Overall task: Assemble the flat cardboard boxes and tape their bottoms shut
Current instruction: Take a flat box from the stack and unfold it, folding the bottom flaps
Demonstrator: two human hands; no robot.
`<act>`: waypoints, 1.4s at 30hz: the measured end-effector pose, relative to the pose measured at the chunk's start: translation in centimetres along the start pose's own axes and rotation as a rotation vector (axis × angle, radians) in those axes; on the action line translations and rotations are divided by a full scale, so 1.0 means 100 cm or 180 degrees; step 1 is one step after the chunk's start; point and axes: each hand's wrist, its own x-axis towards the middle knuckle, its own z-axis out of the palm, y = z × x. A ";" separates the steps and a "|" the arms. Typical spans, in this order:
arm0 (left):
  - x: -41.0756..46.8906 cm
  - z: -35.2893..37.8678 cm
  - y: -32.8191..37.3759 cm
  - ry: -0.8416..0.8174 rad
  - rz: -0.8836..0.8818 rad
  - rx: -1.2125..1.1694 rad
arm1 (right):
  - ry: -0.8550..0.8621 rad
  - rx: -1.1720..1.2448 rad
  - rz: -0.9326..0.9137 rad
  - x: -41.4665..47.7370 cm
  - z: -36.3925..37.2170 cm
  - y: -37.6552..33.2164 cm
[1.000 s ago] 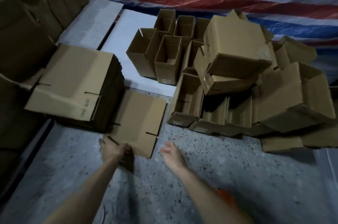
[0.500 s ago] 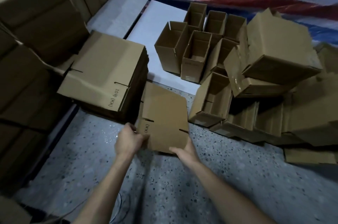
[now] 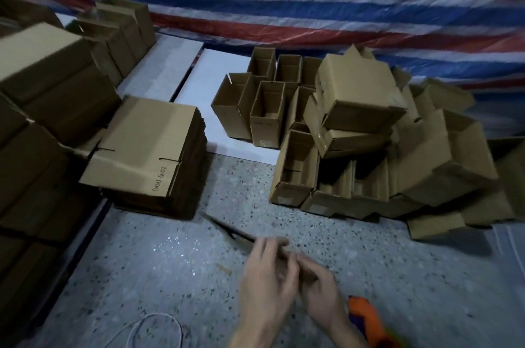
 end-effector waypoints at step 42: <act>-0.005 -0.013 -0.069 -0.2052 -0.0190 -0.0724 | 0.1238 0.0123 0.1009 -0.049 -0.062 0.019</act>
